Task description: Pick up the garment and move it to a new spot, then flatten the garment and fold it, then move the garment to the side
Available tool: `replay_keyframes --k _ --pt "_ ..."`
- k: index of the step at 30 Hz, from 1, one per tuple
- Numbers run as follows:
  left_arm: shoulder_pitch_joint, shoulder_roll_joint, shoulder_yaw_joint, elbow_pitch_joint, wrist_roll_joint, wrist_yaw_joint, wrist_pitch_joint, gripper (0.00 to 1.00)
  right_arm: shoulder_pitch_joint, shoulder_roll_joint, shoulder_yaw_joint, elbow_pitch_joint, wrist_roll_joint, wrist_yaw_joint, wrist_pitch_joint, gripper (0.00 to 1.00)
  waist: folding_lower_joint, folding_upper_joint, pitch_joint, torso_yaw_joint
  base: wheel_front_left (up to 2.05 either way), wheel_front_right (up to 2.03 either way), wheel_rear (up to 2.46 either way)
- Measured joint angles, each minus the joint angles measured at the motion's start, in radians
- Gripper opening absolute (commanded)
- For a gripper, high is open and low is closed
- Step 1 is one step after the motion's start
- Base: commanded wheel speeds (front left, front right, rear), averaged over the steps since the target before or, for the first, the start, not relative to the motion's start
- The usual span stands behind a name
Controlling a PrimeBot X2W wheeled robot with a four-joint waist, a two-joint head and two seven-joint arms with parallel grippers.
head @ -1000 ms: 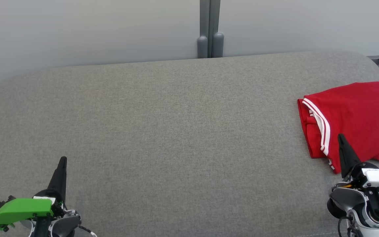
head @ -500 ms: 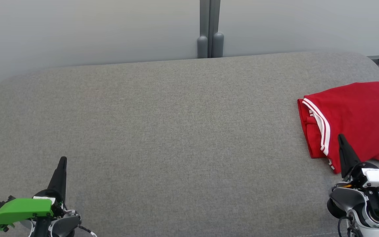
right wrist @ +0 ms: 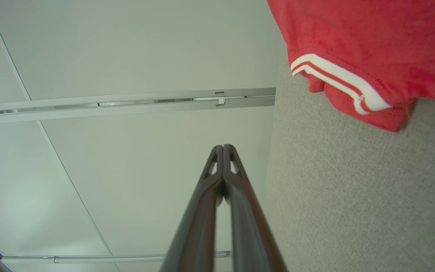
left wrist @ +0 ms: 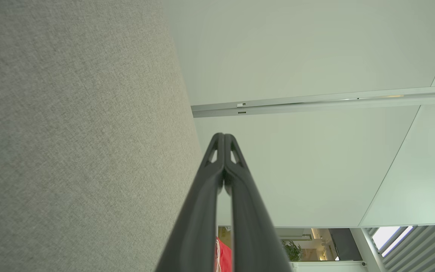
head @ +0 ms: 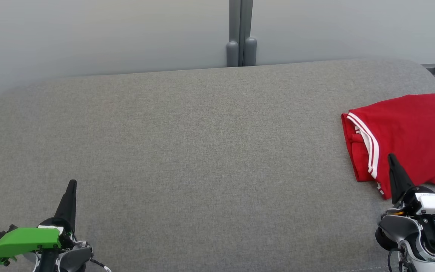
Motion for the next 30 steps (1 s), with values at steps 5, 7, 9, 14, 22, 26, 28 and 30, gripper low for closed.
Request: replay_keyframes --k 5,7,9,14,22,26,28,30 --pt "0.000 0.000 0.000 0.000 0.000 0.000 0.000 0.00 0.000 0.000 0.000 0.000 0.000 0.000 0.000 0.00 0.0000 0.0000 0.000 0.000 0.00 0.00 0.00" --pt "0.000 0.000 0.000 0.000 0.000 0.000 0.000 0.00 0.000 0.000 0.000 0.000 0.000 0.000 0.000 0.00 0.0000 0.0000 0.000 0.000 0.00 0.00 0.00" --pt "0.000 0.000 0.000 0.000 0.000 0.000 0.000 0.00 0.000 0.000 0.000 0.000 0.000 0.000 0.000 0.00 0.0000 0.0000 0.000 0.000 0.00 0.00 0.00" --pt "0.000 0.000 0.000 0.000 0.000 0.000 0.000 0.00 0.000 0.000 0.000 0.000 0.000 0.000 0.001 0.00 0.0000 0.0000 0.000 0.000 0.00 0.00 0.00" --pt "0.000 0.000 0.001 0.000 0.000 0.000 0.000 0.00 0.000 0.000 0.000 0.000 0.000 0.000 0.001 0.00 0.0000 0.0000 0.000 0.000 0.00 0.00 0.00" --pt "0.000 0.000 0.001 0.000 0.000 0.000 0.000 0.00 0.000 0.000 -0.001 0.000 0.000 0.004 0.001 0.00 0.0000 0.0000 0.000 0.000 0.00 0.00 0.00" --pt "0.000 0.000 0.001 0.000 0.000 0.000 0.000 0.00 0.000 0.000 -0.001 0.000 0.000 0.004 0.001 0.00 0.0000 0.0000 0.000 0.000 0.00 0.00 0.00" --pt "0.000 0.000 0.001 -0.001 0.000 0.000 0.001 0.00 0.000 0.000 -0.001 0.000 0.000 0.004 0.001 0.00 0.0000 0.0000 0.000 0.000 0.00 0.00 0.00"
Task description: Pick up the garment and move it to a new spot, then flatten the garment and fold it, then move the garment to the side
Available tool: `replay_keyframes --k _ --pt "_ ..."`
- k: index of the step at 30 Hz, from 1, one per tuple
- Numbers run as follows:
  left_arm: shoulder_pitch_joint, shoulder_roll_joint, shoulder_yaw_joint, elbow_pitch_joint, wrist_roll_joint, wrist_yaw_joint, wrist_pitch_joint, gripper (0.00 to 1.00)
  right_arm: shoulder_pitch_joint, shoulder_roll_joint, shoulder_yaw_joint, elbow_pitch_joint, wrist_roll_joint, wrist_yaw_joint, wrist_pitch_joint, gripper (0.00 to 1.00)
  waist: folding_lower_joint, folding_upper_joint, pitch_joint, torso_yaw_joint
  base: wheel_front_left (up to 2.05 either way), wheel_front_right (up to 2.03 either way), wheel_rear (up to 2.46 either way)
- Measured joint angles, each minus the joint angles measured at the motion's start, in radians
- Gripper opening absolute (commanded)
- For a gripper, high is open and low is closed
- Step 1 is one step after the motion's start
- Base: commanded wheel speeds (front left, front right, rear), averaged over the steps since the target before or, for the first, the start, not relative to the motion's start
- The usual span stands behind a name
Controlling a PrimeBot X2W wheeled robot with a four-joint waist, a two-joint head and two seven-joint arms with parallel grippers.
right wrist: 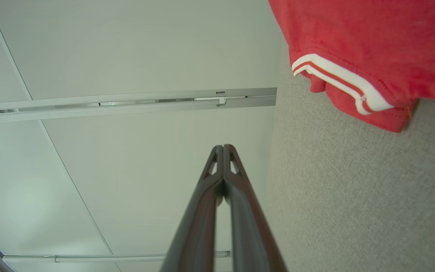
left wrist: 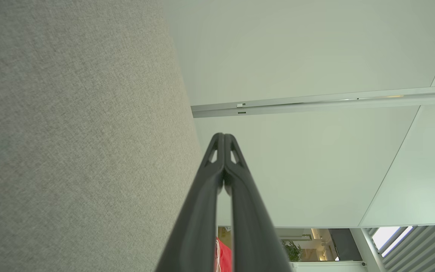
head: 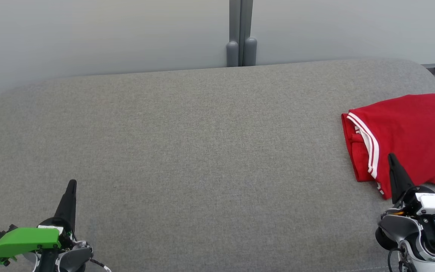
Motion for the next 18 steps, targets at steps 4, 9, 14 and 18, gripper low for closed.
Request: replay_keyframes --k 4,9,14,18 --pt "0.000 0.000 0.000 0.000 0.000 0.000 0.001 0.00 0.000 0.000 0.000 0.000 0.000 0.000 0.000 0.00 0.0000 0.0000 0.000 0.000 0.00 0.00 0.00" --pt "0.000 0.000 0.000 0.000 0.000 0.000 0.001 0.00 0.000 0.000 0.000 0.000 0.000 0.000 0.000 0.00 0.0000 0.0000 0.000 0.000 0.00 0.00 0.00" --pt "0.000 0.000 0.000 -0.001 0.000 0.000 0.001 0.00 0.000 0.000 0.000 0.000 0.000 0.000 0.000 0.00 0.0000 0.0000 0.000 0.000 0.00 0.00 0.00" --pt "0.000 0.000 0.000 -0.001 0.000 0.000 0.001 0.00 0.000 0.000 0.000 0.000 0.000 0.000 0.000 0.00 0.0000 0.0000 0.000 0.000 0.00 0.00 0.00"
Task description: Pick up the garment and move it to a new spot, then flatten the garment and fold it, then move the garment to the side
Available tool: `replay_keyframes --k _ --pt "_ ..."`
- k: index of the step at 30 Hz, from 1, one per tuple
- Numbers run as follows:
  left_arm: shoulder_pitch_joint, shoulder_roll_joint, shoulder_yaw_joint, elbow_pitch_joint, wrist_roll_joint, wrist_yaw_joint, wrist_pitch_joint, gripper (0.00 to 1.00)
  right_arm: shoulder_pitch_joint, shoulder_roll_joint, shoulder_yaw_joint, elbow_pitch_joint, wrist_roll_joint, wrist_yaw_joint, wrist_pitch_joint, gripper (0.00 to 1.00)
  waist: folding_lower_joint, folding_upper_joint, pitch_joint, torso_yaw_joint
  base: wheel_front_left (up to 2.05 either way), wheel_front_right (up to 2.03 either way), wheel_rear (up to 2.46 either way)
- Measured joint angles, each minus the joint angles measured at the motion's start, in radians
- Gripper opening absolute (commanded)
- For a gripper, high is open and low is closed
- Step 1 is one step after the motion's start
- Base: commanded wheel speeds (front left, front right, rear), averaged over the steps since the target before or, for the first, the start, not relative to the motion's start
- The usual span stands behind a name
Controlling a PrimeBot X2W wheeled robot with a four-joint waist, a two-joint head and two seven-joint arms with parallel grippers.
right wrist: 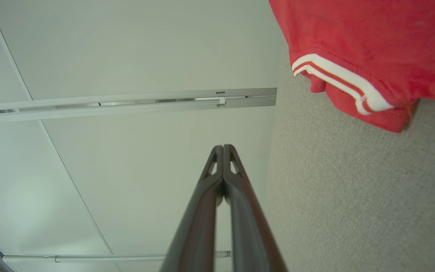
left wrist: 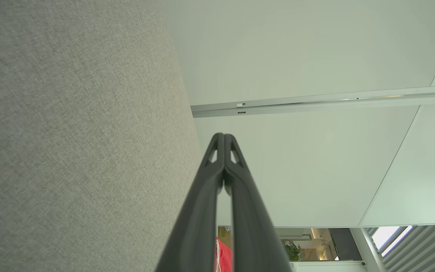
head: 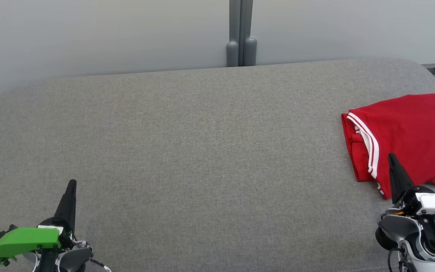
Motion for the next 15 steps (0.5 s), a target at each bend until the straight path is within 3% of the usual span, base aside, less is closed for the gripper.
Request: replay_keyframes --k 15 --pt "0.000 0.000 0.000 0.000 0.000 0.000 0.000 0.00 0.000 0.000 0.000 -0.001 0.000 0.000 0.000 0.00 0.0000 0.0000 0.000 0.000 0.00 0.00 0.00"
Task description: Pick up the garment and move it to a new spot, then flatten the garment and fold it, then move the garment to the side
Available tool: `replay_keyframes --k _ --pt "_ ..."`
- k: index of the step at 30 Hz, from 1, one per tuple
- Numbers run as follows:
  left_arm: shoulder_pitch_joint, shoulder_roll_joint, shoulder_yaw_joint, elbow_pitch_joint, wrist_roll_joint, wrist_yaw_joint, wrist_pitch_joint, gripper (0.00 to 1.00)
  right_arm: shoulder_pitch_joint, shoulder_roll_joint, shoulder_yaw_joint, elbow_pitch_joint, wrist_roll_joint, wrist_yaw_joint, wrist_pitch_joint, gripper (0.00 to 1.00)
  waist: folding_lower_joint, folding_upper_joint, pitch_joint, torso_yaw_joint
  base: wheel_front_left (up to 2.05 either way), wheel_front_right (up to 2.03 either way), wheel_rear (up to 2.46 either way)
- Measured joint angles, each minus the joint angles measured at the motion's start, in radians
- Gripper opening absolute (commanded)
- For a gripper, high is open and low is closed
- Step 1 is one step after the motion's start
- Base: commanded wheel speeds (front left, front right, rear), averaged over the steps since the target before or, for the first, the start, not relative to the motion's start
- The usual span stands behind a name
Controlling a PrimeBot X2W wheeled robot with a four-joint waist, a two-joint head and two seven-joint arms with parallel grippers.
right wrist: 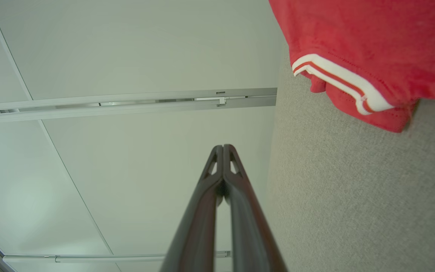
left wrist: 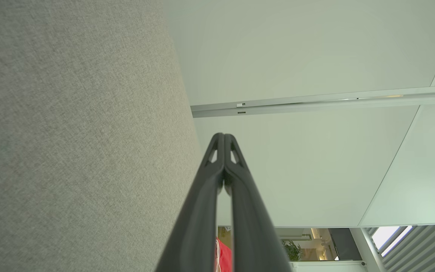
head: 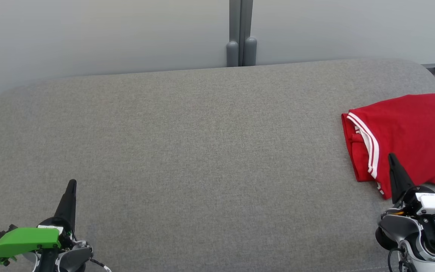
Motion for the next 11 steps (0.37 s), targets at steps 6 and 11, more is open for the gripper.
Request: replay_keyframes --k 6,11 --pt "0.000 0.000 0.000 0.000 0.000 0.000 0.000 0.00 0.000 0.000 0.000 0.000 0.000 0.000 0.000 0.00 0.0000 0.0000 0.000 0.000 0.00 0.00 0.00" --pt "0.000 0.000 0.000 0.000 0.000 0.000 0.000 0.00 0.000 0.000 0.000 0.000 0.000 0.000 0.000 0.00 0.0000 0.0000 0.000 0.000 0.00 0.00 0.00"
